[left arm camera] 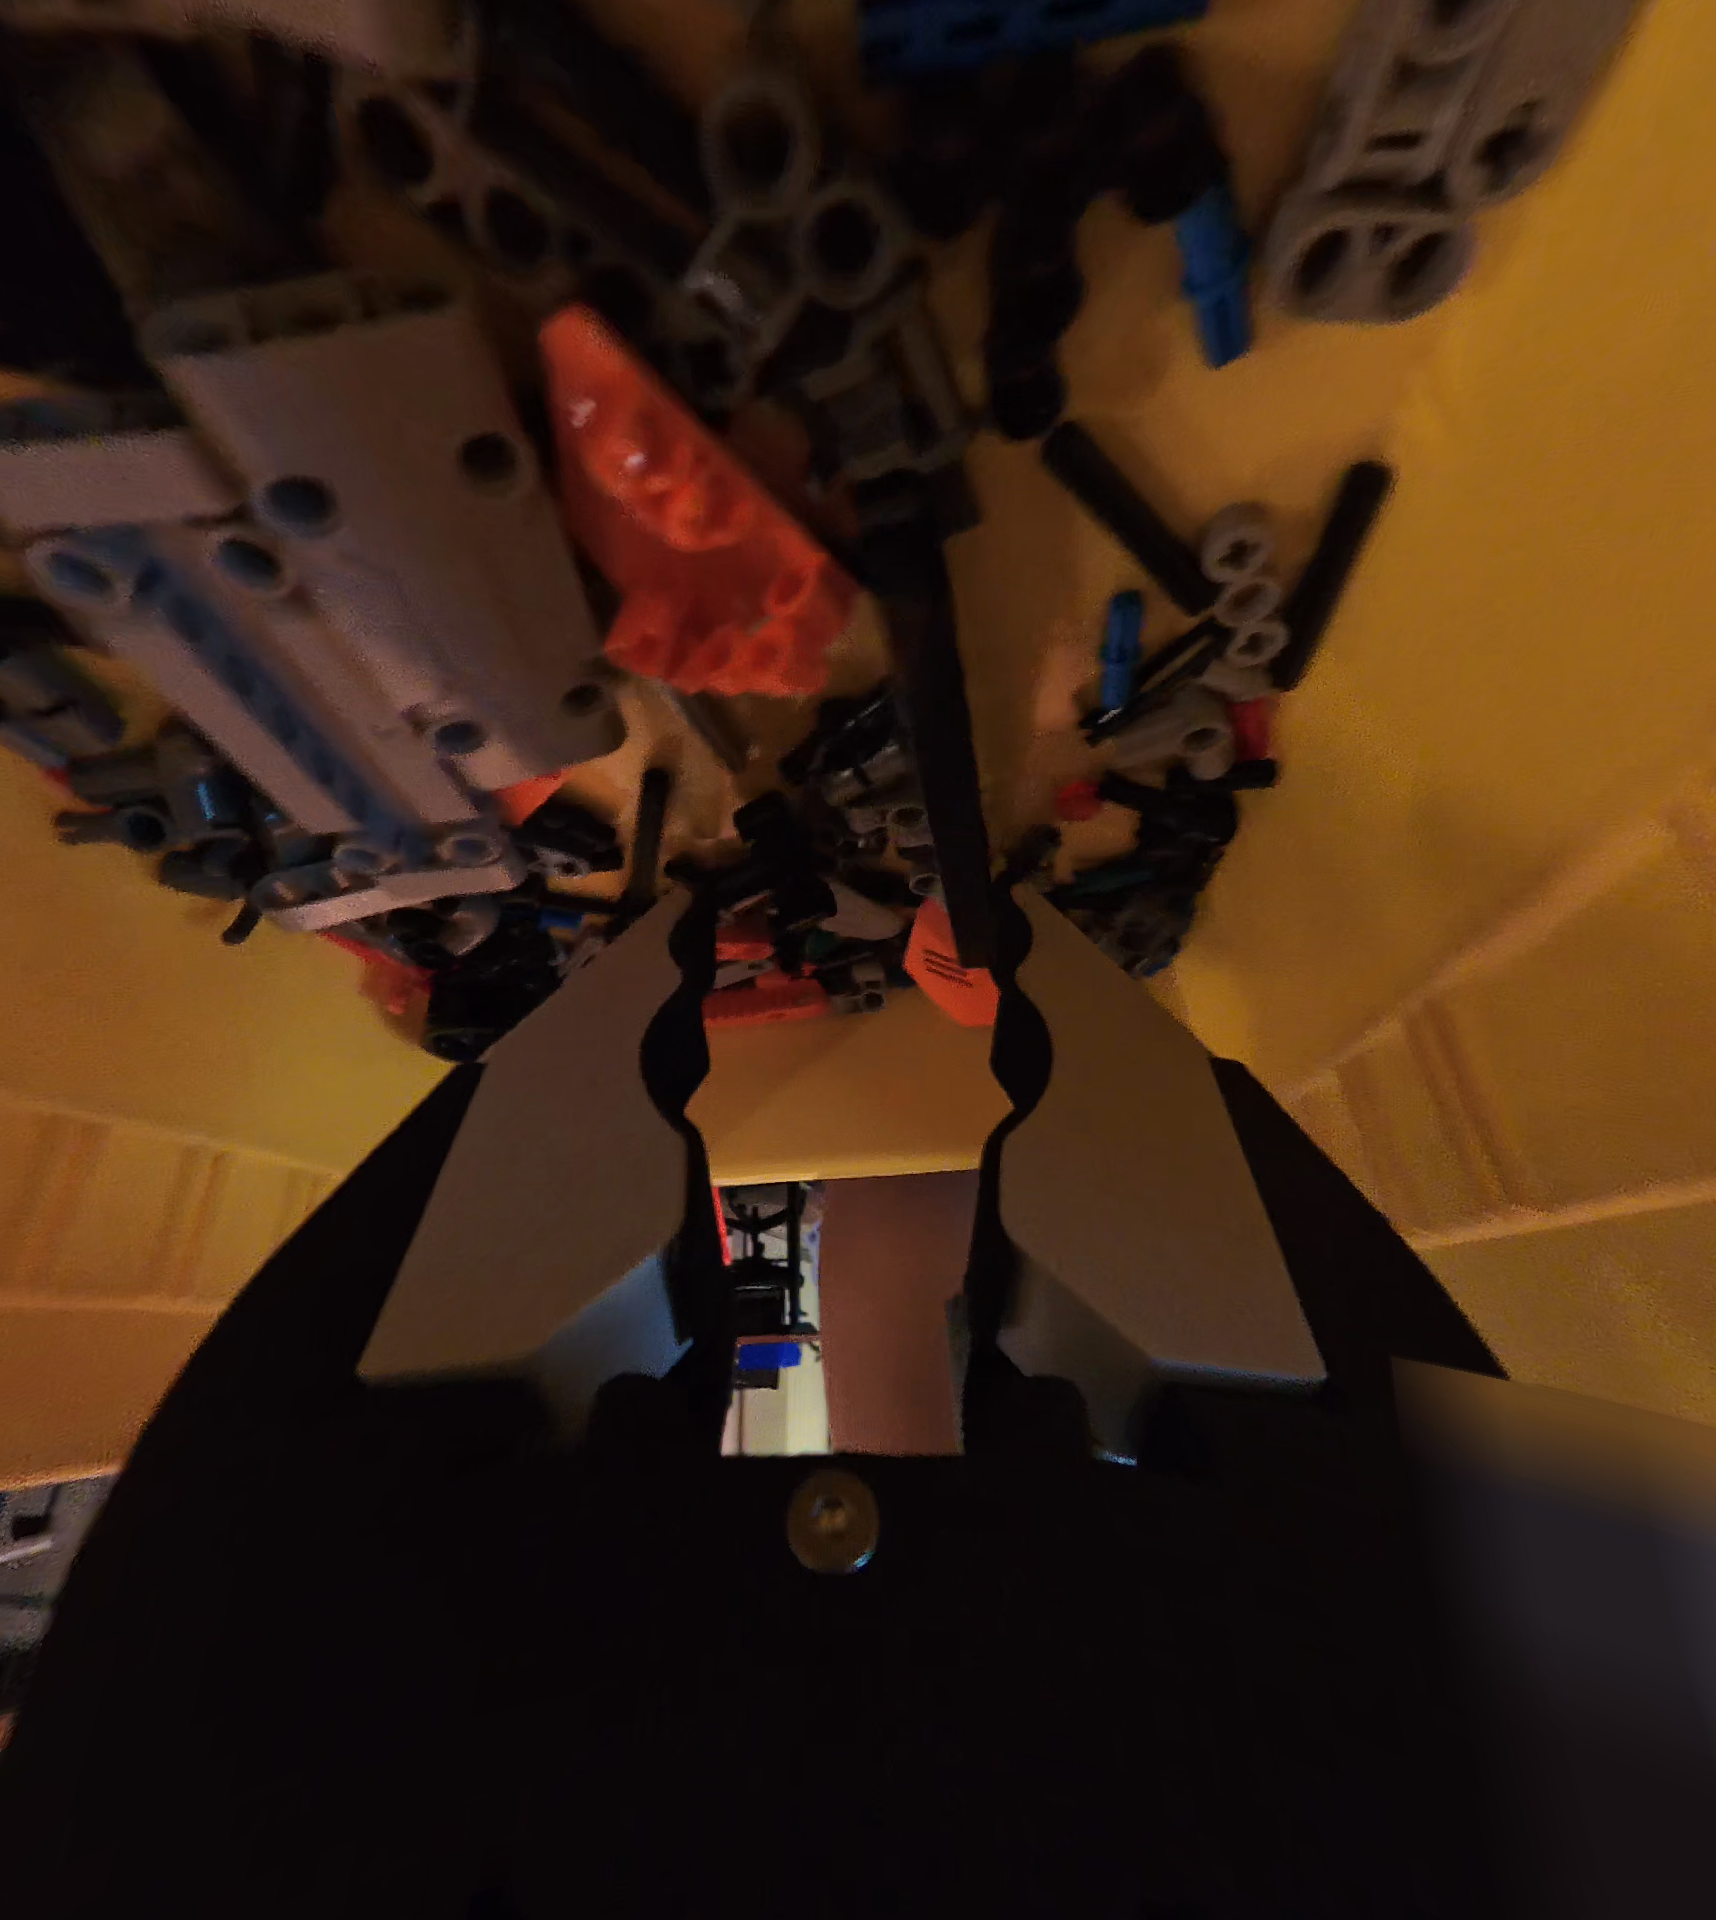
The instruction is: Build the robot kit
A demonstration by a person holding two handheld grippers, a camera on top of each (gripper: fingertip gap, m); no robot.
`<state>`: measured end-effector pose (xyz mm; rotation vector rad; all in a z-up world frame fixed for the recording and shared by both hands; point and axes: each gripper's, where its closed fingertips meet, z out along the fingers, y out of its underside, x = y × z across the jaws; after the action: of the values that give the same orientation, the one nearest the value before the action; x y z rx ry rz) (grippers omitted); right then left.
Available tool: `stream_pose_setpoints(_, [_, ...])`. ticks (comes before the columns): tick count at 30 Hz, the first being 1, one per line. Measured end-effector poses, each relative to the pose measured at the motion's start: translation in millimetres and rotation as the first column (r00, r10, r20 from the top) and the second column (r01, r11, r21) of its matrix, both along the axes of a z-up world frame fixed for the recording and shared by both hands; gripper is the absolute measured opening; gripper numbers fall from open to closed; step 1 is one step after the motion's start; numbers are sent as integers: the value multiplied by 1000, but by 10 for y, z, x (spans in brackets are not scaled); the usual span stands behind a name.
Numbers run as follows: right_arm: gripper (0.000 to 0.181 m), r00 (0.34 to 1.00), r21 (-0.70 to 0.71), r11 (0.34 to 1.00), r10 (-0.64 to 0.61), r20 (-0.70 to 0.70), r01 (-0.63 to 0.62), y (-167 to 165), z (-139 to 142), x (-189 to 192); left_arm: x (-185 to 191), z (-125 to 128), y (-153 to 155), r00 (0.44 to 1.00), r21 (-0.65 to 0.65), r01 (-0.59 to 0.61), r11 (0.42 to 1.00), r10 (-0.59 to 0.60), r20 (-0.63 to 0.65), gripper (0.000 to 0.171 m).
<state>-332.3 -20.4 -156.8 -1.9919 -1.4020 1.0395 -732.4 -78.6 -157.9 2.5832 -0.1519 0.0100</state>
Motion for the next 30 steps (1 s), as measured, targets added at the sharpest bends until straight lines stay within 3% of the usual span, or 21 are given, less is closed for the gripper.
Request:
stream_pose_setpoints(4, [0, 1000, -5, 1000, 0, -2, 0, 0, 0, 0, -46, 49, -31, 997, 20, -72, 997, 72, 13, 53])
stream_pose_setpoints(9, [0, 1000, -14, 1000, 0, -5, 0, 0, 2, 0, 50, 70, -106, 999, 40, 2, 999, -4, 40, 67])
stream_pose_setpoints(13, [0, 1000, -15, 1000, 4, -7, -4, -6, 4, -1, 6, -17, -294, 1000, -48, 17, 999, -17, 6, 79])
stream_pose_setpoints(18, [1, 1000, -27, 1000, 6, -11, -7, -8, 8, -1, 23, -32, -238, 1000, -44, -14, 999, 14, 14, 76])
stream_pose_setpoints(21, [1, 1000, -13, 1000, 8, -7, -8, -11, 5, 0, -34, -37, -240, 998, -55, -61, 997, 61, 4, 84])
stream_pose_setpoints(26, [1, 1000, -30, 1000, 4, -12, -4, -6, 8, 0, -133, -29, -77, 987, 39, -158, 987, 158, 13, 79])
stream_pose_setpoints(30, [0, 1000, -27, 1000, 0, -9, -1, -1, 7, 1, -165, 27, -105, 987, 53, -160, 986, 159, 20, 81])
